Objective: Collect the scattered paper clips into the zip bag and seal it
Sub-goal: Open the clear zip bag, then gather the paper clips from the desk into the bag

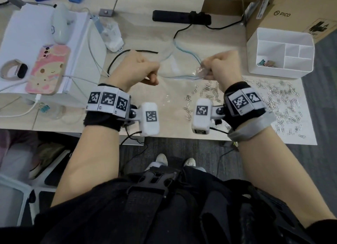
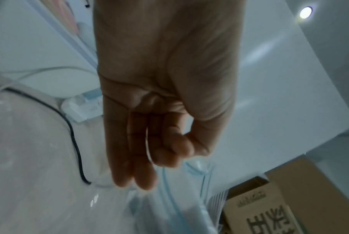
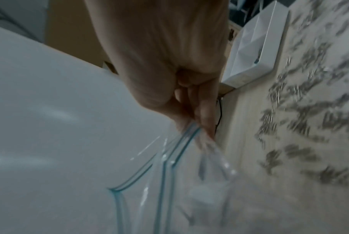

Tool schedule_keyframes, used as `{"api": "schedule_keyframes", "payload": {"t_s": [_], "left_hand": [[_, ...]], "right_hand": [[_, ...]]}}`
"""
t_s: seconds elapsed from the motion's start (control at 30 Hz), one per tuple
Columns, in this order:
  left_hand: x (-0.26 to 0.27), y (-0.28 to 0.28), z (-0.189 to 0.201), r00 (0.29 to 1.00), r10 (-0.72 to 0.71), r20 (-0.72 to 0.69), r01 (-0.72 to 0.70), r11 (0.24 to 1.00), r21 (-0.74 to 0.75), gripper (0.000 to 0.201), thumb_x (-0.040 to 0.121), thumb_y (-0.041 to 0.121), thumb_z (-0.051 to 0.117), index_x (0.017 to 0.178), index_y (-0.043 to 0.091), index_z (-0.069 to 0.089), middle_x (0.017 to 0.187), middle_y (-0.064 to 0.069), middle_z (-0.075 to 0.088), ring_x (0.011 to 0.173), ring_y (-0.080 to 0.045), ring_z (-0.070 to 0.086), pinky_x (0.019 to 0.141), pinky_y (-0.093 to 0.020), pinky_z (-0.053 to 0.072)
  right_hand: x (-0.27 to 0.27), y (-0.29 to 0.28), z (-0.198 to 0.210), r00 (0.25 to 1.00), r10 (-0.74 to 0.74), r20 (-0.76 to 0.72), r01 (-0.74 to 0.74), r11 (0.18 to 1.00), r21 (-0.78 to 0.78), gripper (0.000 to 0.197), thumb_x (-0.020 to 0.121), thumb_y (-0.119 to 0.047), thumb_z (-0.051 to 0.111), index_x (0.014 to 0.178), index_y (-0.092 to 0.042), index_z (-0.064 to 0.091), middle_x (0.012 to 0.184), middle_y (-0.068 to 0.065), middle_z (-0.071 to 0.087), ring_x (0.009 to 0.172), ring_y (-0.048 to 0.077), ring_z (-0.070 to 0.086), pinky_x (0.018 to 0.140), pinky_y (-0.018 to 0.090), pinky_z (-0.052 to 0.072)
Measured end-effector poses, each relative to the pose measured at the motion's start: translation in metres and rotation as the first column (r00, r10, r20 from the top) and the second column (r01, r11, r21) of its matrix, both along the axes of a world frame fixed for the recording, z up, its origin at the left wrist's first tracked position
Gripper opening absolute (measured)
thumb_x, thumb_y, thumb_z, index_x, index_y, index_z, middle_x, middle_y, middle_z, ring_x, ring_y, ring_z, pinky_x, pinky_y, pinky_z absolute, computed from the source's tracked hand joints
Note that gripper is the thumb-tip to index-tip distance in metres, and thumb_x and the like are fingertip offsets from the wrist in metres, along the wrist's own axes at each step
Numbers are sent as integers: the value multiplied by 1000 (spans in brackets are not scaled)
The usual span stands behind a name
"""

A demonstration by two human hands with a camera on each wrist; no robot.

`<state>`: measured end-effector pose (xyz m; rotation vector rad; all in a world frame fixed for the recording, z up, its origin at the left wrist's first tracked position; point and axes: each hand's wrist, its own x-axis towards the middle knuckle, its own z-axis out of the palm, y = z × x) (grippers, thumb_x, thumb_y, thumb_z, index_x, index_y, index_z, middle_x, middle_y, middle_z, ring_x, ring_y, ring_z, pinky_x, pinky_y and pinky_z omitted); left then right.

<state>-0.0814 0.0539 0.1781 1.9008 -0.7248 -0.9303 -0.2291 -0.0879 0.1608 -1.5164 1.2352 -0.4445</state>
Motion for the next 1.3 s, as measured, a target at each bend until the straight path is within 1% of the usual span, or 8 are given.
{"api": "schedule_keyframes", "payload": {"t_s": [0.27, 0.37, 0.47, 0.67, 0.9, 1.07, 1.2, 1.3], "left_hand": [[5, -9, 3, 999, -21, 49, 17, 997, 69, 29, 75, 4, 50, 47, 4, 57, 42, 2, 57, 58, -16, 63, 68, -28, 60], [0, -12, -1, 997, -65, 40, 62, 995, 83, 29, 74, 4, 50, 46, 3, 56, 42, 2, 58, 57, -14, 63, 69, -29, 58], [-2, -15, -3, 993, -82, 82, 74, 992, 99, 30, 73, 6, 50, 43, 6, 54, 41, 3, 58, 53, -10, 61, 61, -25, 53], [25, -7, -11, 949, 198, 246, -231, 967, 111, 31, 61, 10, 47, 31, 12, 55, 32, 5, 54, 42, -4, 43, 51, -19, 37], [24, -12, -23, 915, 310, 260, -330, 943, 40, 25, 56, 16, 45, 32, 16, 50, 37, 2, 58, 46, -6, 50, 58, -22, 41], [5, -25, -31, 977, 166, 137, -177, 981, 75, 29, 66, 25, 68, 65, 21, 39, 69, -2, 58, 55, -17, 70, 53, -26, 40], [-5, -32, -41, 985, 81, 152, -95, 992, 85, 32, 64, 1, 60, 55, 21, 37, 38, 6, 50, 58, -24, 70, 51, -26, 40], [-5, -33, -40, 967, 120, 224, -142, 986, 89, 26, 61, 1, 53, 47, 19, 40, 29, 10, 48, 60, -21, 70, 54, -23, 43]], "right_hand": [[15, 9, 1, 992, 106, 72, -109, 993, 37, 5, 80, 3, 63, 78, 0, 62, 86, 22, 71, 64, 25, 71, 64, 37, 60], [22, 10, 1, 981, 196, -6, -196, 981, 9, 14, 71, -1, 75, 71, -7, 63, 76, 13, 69, 70, 28, 72, 62, 35, 61], [27, 12, 0, 962, 262, -75, -266, 963, -42, 19, 70, 0, 76, 65, -10, 61, 68, 8, 64, 59, 21, 64, 58, 27, 56], [11, -3, -12, 987, -30, -158, 4, 987, -163, 18, 69, 2, 65, 61, -13, 58, 59, 2, 60, 42, 12, 58, 61, 35, 60], [6, 2, -15, 997, -72, -25, 68, 989, -132, 19, 71, 1, 56, 62, -17, 57, 58, -2, 57, 43, 12, 60, 61, 36, 61], [-1, 8, -10, 998, 33, 54, -31, 999, -39, 17, 77, 3, 55, 70, -13, 55, 65, 3, 56, 41, 13, 57, 50, 26, 54], [-14, 10, -16, 1000, -20, 8, 20, 996, -90, 20, 76, 4, 55, 70, -15, 54, 68, 3, 58, 41, 11, 57, 46, 27, 54], [-39, 7, -19, 985, -172, -34, 166, 978, -125, 21, 72, 7, 53, 68, -14, 56, 62, 3, 58, 38, 8, 56, 49, 28, 56]]}}
